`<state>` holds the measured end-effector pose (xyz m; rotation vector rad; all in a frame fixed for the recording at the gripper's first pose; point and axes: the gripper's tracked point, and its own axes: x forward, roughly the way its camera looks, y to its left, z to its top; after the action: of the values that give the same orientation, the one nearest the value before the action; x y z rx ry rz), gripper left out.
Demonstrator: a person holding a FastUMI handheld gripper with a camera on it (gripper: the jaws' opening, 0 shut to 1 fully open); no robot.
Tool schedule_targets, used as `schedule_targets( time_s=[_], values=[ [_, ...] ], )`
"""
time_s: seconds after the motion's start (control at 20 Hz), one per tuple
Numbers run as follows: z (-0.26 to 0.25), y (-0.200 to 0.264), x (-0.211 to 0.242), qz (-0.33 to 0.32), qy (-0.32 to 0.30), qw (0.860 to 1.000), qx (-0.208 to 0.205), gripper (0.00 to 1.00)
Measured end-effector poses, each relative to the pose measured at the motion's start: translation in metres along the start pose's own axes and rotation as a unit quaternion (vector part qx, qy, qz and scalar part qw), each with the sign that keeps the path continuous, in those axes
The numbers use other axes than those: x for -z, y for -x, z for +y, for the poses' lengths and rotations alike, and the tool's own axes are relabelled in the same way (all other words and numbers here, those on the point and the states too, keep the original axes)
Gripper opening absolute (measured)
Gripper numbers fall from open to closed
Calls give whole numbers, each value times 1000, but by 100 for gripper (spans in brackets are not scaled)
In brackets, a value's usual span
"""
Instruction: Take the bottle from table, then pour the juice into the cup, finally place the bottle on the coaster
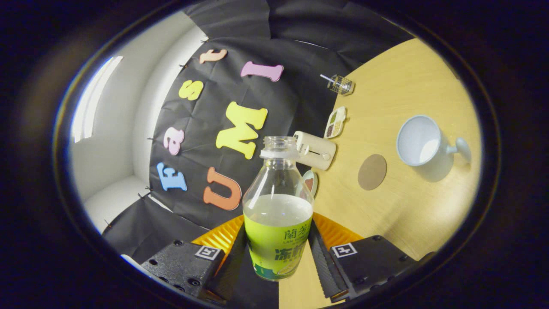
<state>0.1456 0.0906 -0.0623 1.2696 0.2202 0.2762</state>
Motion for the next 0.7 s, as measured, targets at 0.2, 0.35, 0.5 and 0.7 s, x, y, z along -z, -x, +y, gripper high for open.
schedule_targets(
  time_s=[0.2,0.35,0.5,0.7],
  values=[
    [2,0,-3,-3,-70,998,-12,79],
    [3,6,-8,-3,-113,993,-22,79],
    [2,9,-12,-4,-148,989,-21,79],
    [3,10,-21,-5,-196,980,-39,79]
  ],
)
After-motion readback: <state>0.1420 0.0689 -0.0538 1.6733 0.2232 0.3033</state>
